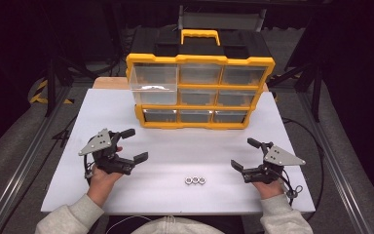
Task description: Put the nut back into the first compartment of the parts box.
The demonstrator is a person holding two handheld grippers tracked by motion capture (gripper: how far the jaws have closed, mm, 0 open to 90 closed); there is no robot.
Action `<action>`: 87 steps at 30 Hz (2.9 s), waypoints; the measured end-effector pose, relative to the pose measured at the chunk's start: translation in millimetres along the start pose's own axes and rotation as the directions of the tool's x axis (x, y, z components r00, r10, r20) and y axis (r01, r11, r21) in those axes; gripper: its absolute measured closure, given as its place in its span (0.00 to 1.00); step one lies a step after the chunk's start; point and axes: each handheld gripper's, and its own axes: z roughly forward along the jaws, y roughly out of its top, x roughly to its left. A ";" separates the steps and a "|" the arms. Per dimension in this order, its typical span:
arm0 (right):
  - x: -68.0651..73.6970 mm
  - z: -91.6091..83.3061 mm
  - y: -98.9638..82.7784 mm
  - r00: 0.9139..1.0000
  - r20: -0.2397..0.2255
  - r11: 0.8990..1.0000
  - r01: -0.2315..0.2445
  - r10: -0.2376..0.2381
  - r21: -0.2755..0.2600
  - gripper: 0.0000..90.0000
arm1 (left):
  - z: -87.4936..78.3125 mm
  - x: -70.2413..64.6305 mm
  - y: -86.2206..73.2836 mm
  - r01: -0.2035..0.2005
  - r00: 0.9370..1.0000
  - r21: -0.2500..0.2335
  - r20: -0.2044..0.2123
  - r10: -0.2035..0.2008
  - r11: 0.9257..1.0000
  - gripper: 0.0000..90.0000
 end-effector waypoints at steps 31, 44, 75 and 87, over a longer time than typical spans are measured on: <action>0.6 3.2 1.4 0.998 -0.051 0.997 -0.028 0.031 0.069 0.03 | 107.4 -53.6 63.8 -0.271 0.962 0.599 0.202 0.185 0.753 0.06; 0.7 4.5 0.5 0.997 -0.069 0.997 -0.029 0.035 0.074 0.03 | 126.5 -58.9 73.3 -0.341 0.940 0.743 0.282 0.193 0.576 0.08; -0.6 3.3 0.8 0.993 -0.107 0.998 -0.039 0.044 0.051 0.03 | 162.5 -66.3 27.9 -0.343 0.933 0.823 0.356 0.059 0.453 0.19; -1.5 4.3 -0.8 0.992 -0.109 0.997 -0.052 0.058 0.057 0.03 | 169.0 -70.0 5.2 -0.345 0.930 0.838 0.365 0.035 0.423 0.25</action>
